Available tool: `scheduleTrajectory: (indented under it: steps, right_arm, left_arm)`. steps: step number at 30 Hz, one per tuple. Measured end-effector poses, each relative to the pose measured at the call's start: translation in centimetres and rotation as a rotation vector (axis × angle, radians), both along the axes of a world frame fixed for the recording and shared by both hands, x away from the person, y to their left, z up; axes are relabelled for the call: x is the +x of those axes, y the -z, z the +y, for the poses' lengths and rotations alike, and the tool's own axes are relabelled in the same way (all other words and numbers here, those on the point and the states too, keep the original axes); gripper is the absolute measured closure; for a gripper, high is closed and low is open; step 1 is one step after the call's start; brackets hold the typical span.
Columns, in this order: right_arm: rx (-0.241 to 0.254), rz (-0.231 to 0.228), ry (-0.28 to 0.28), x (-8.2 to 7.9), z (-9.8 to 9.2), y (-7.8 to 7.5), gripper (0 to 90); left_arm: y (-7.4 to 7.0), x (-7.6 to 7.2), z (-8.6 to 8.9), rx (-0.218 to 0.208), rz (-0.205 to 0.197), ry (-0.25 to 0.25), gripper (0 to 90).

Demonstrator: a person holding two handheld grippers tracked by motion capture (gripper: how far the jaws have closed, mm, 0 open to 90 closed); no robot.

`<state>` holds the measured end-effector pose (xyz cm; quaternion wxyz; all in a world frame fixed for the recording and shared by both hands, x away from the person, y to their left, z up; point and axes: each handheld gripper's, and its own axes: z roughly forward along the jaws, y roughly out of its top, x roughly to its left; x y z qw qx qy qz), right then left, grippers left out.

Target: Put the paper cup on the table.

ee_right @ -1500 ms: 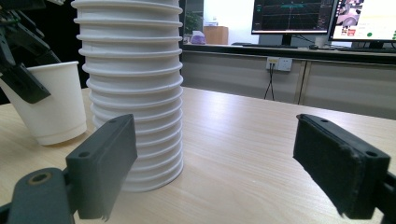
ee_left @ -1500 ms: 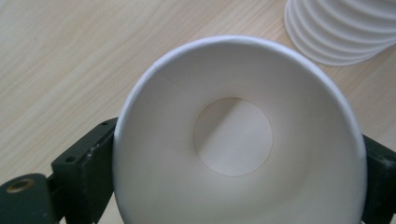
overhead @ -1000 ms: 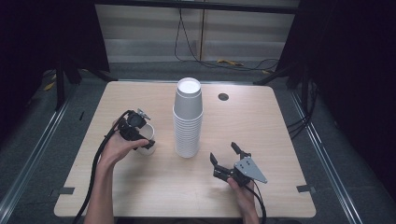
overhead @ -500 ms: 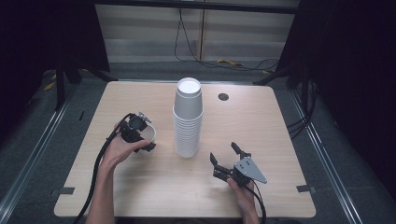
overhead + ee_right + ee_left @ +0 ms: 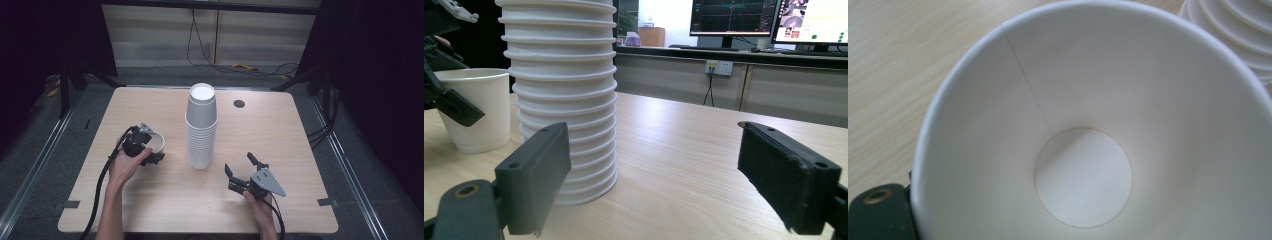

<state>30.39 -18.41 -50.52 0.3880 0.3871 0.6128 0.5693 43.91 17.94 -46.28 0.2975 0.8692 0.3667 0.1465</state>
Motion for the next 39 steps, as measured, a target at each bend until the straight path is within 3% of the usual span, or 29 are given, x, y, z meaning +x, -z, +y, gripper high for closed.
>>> scheduleTrajectory:
  steps: [10, 16, 19, 33, 39]
  right_arm:
    - [0.0, 0.0, -0.001, 0.0, 0.0, 0.0, 13.2]
    - [0.0, -0.001, -0.002, 0.0, 0.0, 0.0, 13.2]
    - [0.0, 0.0, -0.002, 0.0, 0.0, 0.0, 13.2]
    - [0.0, -0.001, -0.001, 0.0, 0.0, 0.0, 13.2]
    - [-0.002, 0.0, -0.003, 0.0, 0.0, 0.0, 13.2]
  left_arm:
    - [1.3, -1.0, 1.3, -0.106, -0.041, -0.025, 15.0]
    - [1.7, -2.1, 1.9, -0.134, -0.07, -0.042, 15.2]
    - [2.1, -2.4, 2.2, -0.18, -0.088, -0.054, 15.3]
    - [3.2, -4.4, 3.2, -0.201, -0.115, -0.093, 15.5]
    - [3.3, -6.0, 4.0, -0.255, -0.142, -0.133, 15.5]
